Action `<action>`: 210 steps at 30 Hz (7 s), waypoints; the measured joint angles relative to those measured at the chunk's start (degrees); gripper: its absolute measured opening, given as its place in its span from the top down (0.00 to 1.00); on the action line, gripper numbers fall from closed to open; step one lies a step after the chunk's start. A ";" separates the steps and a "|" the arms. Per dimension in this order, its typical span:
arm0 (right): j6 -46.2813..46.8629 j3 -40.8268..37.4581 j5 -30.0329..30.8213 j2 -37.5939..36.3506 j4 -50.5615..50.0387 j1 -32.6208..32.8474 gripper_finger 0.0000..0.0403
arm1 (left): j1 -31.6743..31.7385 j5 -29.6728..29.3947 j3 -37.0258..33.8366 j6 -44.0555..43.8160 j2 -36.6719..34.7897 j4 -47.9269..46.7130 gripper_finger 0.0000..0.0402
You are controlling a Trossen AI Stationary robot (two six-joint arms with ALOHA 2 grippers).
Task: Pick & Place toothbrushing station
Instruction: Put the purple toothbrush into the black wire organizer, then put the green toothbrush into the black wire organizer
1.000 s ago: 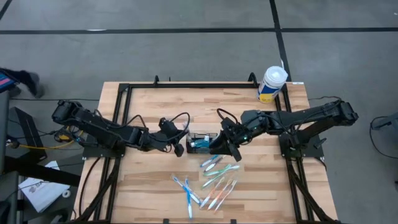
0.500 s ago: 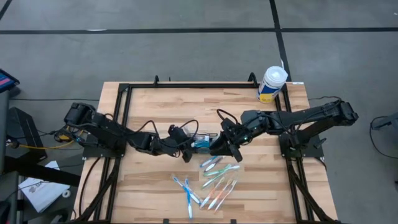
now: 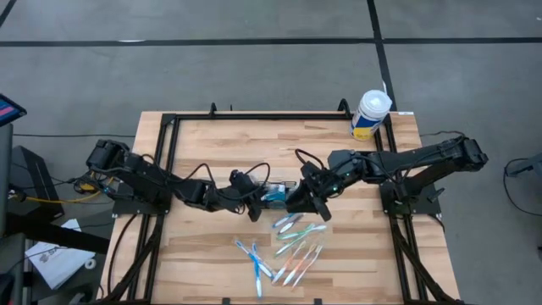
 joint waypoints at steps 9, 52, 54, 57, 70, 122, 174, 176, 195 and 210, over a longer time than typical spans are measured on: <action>0.00 0.00 -0.02 0.00 0.02 0.00 0.60 | 1.84 -1.70 0.00 4.75 -5.68 -0.36 0.72; -13.77 -0.02 13.04 0.24 33.16 -10.92 0.60 | 1.94 28.32 0.00 -15.14 -18.93 22.24 0.65; -14.55 -0.02 16.46 0.26 34.73 -11.42 0.60 | 4.51 32.47 0.00 -15.98 -20.07 21.85 0.66; -15.04 -0.02 20.05 0.24 35.29 -12.24 0.60 | 7.84 36.85 0.00 -16.10 -21.75 21.60 0.67; -8.22 0.00 21.27 0.26 18.87 -11.04 0.65 | 19.69 49.89 0.00 -12.85 -25.25 21.94 0.71; 55.07 -22.02 25.42 0.94 -19.29 20.91 0.56 | 27.55 52.55 0.00 -9.58 -25.72 19.64 0.71; 86.10 23.50 58.41 31.02 -35.94 24.64 0.65 | 32.94 67.47 0.00 -13.40 -25.75 15.72 0.71; 85.88 23.47 58.93 31.08 -37.45 25.09 0.65 | 32.94 67.45 0.00 -13.40 -25.75 15.72 0.71; 12.99 17.66 31.82 29.21 -65.76 27.92 0.59 | 32.94 61.53 0.00 -12.88 -25.75 15.67 0.71; 2.00 -6.53 26.01 8.99 -41.91 24.16 0.65 | 32.94 59.07 0.00 -4.49 -25.75 15.02 0.71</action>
